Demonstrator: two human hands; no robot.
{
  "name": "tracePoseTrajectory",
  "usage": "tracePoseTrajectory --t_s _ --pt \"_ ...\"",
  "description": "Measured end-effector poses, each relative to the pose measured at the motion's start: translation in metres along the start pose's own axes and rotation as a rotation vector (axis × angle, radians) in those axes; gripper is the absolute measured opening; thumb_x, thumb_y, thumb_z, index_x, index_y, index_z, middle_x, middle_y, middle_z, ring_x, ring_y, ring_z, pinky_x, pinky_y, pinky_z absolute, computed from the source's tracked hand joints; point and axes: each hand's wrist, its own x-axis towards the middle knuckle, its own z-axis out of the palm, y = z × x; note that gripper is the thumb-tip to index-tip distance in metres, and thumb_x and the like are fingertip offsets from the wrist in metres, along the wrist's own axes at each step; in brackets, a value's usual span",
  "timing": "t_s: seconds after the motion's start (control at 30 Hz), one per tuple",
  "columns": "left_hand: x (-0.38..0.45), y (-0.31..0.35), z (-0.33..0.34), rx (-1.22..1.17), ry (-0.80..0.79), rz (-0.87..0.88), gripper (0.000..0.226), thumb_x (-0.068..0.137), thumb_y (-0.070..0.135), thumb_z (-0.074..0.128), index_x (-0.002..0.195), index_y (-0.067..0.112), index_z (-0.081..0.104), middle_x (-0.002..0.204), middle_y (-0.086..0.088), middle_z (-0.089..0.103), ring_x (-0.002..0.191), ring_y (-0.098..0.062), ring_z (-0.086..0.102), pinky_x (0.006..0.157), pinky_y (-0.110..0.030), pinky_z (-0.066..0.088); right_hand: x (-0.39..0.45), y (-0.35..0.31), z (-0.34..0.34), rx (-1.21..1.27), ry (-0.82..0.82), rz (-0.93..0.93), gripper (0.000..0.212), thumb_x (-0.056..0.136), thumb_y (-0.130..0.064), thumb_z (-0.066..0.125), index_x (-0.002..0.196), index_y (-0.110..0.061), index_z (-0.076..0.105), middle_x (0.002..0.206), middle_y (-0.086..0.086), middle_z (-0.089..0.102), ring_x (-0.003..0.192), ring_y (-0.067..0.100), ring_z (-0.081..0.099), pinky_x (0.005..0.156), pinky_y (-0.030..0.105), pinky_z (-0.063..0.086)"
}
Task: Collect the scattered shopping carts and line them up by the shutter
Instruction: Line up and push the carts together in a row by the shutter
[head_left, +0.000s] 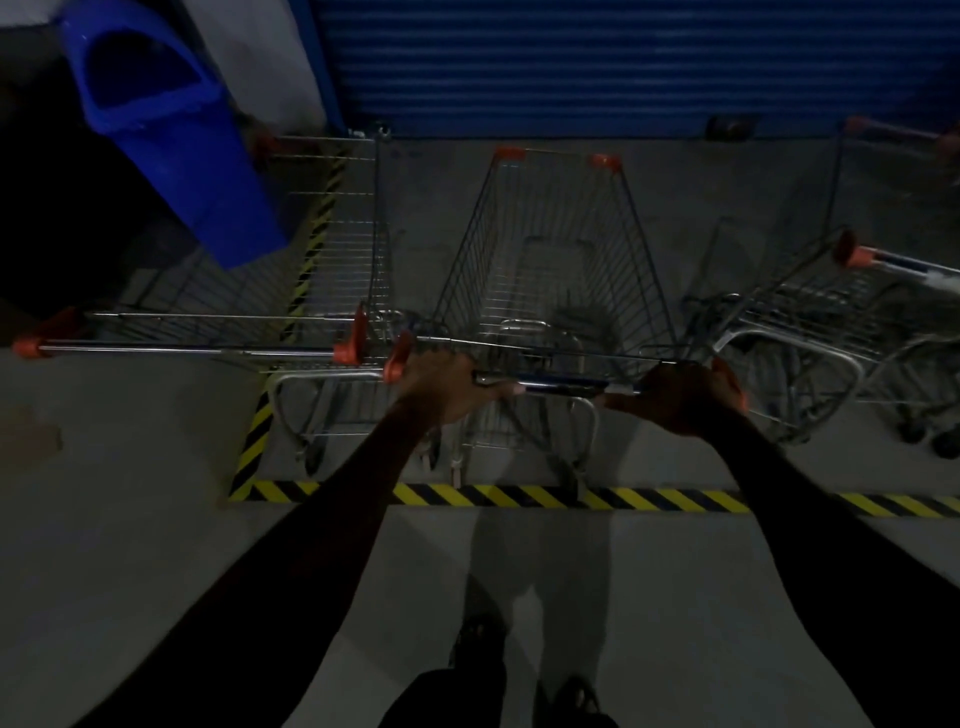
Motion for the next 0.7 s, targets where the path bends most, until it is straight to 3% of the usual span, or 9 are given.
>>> tracePoseTrajectory --t_s 0.07,0.17,0.3,0.37,0.47,0.63,0.7 --pt "0.010 -0.004 0.000 0.017 0.014 -0.004 0.093 0.081 0.099 0.032 0.101 0.021 0.078 0.095 -0.003 0.074 0.100 -0.023 0.071 0.083 -0.031 0.038 0.010 -0.001 -0.003 -0.007 -0.003 -0.015 0.095 0.056 -0.115 0.008 0.055 -0.030 0.050 0.074 -0.012 0.061 0.101 0.019 0.068 0.125 0.064 0.015" --pt "0.020 -0.008 -0.001 0.056 0.043 -0.015 0.092 0.082 0.098 0.034 0.109 0.023 0.080 0.100 -0.005 0.077 0.099 -0.023 0.071 0.081 -0.030 0.036 0.026 -0.001 -0.005 -0.031 0.016 -0.024 0.101 0.057 -0.115 0.011 0.059 -0.027 0.061 0.077 -0.011 0.066 0.099 0.018 0.068 0.123 0.064 0.016" --pt "0.023 -0.007 0.001 0.042 0.029 -0.060 0.094 0.081 0.100 0.032 0.108 0.023 0.079 0.098 -0.005 0.076 0.099 -0.024 0.071 0.085 -0.036 0.044 0.031 -0.001 -0.013 -0.057 0.033 -0.079 0.094 0.062 -0.113 0.017 0.057 -0.029 0.058 0.081 -0.008 0.067 0.104 0.019 0.068 0.124 0.061 0.018" --pt "0.023 -0.007 0.002 0.050 0.048 -0.078 0.101 0.076 0.105 0.025 0.111 0.027 0.080 0.098 -0.004 0.076 0.097 -0.024 0.071 0.081 -0.035 0.044 0.035 0.000 -0.016 -0.022 0.037 -0.119 0.090 0.059 -0.114 0.016 0.052 -0.030 0.049 0.084 -0.005 0.070 0.105 0.022 0.069 0.122 0.060 0.027" --pt "0.022 -0.008 0.002 0.031 0.048 -0.102 0.106 0.070 0.108 0.020 0.114 0.032 0.080 0.103 -0.004 0.077 0.101 -0.024 0.072 0.080 -0.035 0.045 0.041 0.000 -0.012 0.032 -0.014 -0.109 0.094 0.049 -0.117 0.011 0.050 -0.029 0.043 0.066 -0.008 0.057 0.097 0.024 0.070 0.113 0.058 0.042" --pt "0.021 -0.009 -0.005 0.007 0.001 -0.113 0.104 0.072 0.106 0.024 0.111 0.027 0.080 0.098 -0.005 0.077 0.100 -0.025 0.072 0.082 -0.035 0.044 0.043 -0.005 -0.012 0.062 -0.032 -0.115 0.106 0.051 -0.117 0.013 0.052 -0.022 0.058 0.061 -0.005 0.062 0.077 0.017 0.066 0.111 0.056 0.043" --pt "0.022 -0.012 -0.002 0.005 -0.009 -0.121 0.108 0.071 0.108 0.021 0.112 0.027 0.080 0.102 -0.005 0.077 0.100 -0.025 0.071 0.085 -0.036 0.045 0.039 -0.007 -0.018 0.059 -0.046 -0.114 0.108 0.051 -0.117 0.012 0.056 -0.022 0.063 0.066 -0.008 0.061 0.081 0.016 0.065 0.113 0.055 0.041"
